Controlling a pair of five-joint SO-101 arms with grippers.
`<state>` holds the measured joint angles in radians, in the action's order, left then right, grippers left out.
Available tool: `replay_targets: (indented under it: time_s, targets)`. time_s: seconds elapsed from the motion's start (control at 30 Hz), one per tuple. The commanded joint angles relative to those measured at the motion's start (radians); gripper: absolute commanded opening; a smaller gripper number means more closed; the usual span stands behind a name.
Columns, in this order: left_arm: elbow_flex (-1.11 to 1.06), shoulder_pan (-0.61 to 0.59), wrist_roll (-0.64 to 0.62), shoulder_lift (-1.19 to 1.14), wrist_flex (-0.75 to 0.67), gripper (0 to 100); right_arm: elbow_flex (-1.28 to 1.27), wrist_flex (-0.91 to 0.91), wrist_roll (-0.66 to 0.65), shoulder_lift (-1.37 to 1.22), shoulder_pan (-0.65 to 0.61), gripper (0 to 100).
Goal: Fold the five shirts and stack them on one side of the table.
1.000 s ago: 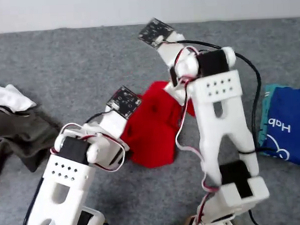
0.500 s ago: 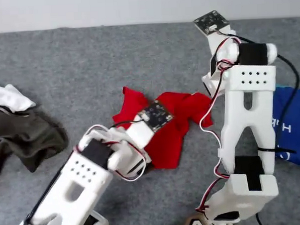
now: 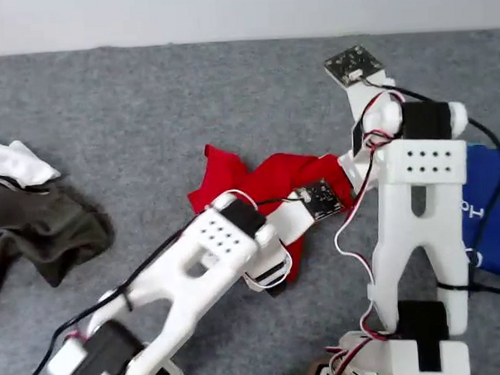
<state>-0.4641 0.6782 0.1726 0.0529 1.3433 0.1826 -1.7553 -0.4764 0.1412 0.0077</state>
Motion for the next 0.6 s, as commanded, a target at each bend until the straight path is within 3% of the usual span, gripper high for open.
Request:
replay_targets:
  time_s: [0.0, 0.27, 0.57]
  targets:
    - [0.074, 0.008, -0.006, -0.097, -0.031, 25, 0.008, -0.039, 0.008, 0.058, 0.044, 23.4]
    - [0.085, 0.008, -0.014, -0.252, -0.186, 24, 0.006, -0.041, 0.011, 0.065, 0.101, 23.4]
    - [0.085, 0.008, -0.006, -0.245, -0.227, 5, 0.006, -0.041, 0.014, 0.065, 0.093, 23.4]
